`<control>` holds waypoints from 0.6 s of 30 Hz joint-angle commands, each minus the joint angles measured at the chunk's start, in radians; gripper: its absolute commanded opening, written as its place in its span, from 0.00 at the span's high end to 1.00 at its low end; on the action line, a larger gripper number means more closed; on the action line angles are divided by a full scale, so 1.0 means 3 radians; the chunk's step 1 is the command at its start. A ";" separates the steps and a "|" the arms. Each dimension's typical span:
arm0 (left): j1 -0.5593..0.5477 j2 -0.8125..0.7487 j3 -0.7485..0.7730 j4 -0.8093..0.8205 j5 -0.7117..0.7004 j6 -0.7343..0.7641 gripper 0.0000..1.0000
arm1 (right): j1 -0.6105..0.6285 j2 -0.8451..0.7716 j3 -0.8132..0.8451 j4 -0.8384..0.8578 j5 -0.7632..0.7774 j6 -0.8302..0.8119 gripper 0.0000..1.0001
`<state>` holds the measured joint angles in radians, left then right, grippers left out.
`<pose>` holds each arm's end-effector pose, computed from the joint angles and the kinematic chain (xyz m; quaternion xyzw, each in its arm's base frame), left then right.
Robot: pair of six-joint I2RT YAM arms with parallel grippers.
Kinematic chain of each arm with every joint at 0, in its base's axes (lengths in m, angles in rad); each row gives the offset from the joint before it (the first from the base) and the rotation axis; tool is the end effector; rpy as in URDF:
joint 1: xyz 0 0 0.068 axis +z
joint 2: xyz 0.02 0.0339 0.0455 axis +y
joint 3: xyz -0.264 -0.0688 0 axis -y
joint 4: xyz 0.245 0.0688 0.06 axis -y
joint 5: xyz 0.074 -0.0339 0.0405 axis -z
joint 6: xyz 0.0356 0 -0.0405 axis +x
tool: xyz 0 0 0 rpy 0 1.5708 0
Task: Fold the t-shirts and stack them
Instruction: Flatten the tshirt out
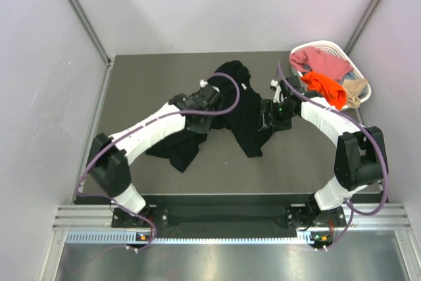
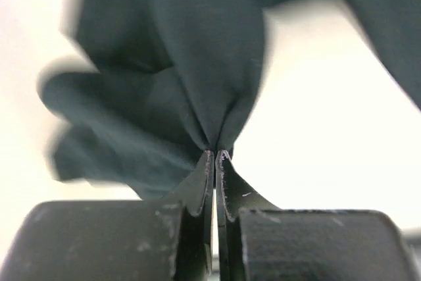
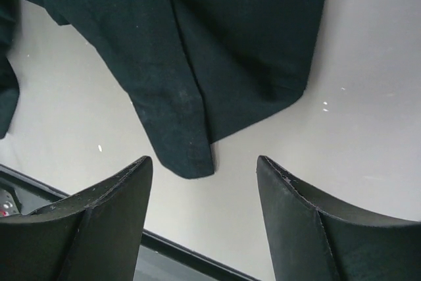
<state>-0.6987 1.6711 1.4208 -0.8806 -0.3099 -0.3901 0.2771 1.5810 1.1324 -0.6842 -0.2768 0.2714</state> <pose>0.2708 -0.2134 0.2760 0.1149 0.9579 0.0172 0.2624 0.3007 0.0956 0.2273 -0.0327 0.9667 0.1879 0.1707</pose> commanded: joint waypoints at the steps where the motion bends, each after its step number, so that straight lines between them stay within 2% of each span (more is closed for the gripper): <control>1: -0.0298 -0.0318 -0.0343 -0.0291 0.0408 -0.0284 1.00 | -0.0039 0.0093 0.0009 0.0148 -0.0161 0.0057 0.35; 2: -0.0330 -0.0390 -0.0526 -0.0311 0.0465 -0.0346 1.00 | -0.0039 0.0124 -0.0001 0.0158 -0.0187 0.0062 0.35; 3: -0.0340 -0.0461 -0.0609 -0.0306 0.0547 -0.0427 0.93 | -0.0039 0.0140 -0.0021 0.0174 -0.0202 0.0062 0.35; 5: -0.0340 -0.0732 -0.0783 -0.0306 0.0451 -0.0474 0.72 | -0.0039 0.0201 -0.0042 0.0189 -0.0223 0.0062 0.35; 6: -0.0340 -0.0824 -0.0799 -0.0291 0.0369 -0.0484 0.56 | -0.0039 0.0216 -0.0042 0.0184 -0.0218 0.0057 0.35; 7: -0.0325 -0.0982 -0.0799 -0.0245 0.0166 -0.0489 0.48 | -0.0039 0.0242 -0.0022 0.0169 -0.0218 0.0062 0.35; 9: -0.0254 -0.1075 -0.0748 -0.0169 0.0031 -0.0439 0.39 | -0.0039 0.0252 0.0009 0.0164 -0.0233 0.0077 0.35; 12: 0.0129 -0.1010 -0.0544 -0.0066 0.0123 -0.0367 0.38 | -0.0034 0.0252 0.0070 0.0149 -0.0248 0.0082 0.35; 13: 0.0368 -0.0867 -0.0477 -0.0056 0.0214 -0.0352 0.37 | -0.0034 0.0247 0.0101 0.0143 -0.0238 0.0087 0.35; 16: 0.0732 -0.0510 -0.0237 -0.0025 0.0343 -0.0234 0.38 | -0.0034 0.0186 0.0101 0.0097 -0.0228 0.0067 0.35; 18: 0.0820 -0.0325 -0.0109 0.0021 0.0567 -0.0112 0.38 | -0.0034 0.0140 0.0055 0.0077 -0.0238 0.0052 0.35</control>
<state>-0.4873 1.4960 1.3453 -0.9119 -0.2153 -0.4770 0.2764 1.6600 1.1275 -0.6636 -0.3367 0.2916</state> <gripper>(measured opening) 0.622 0.648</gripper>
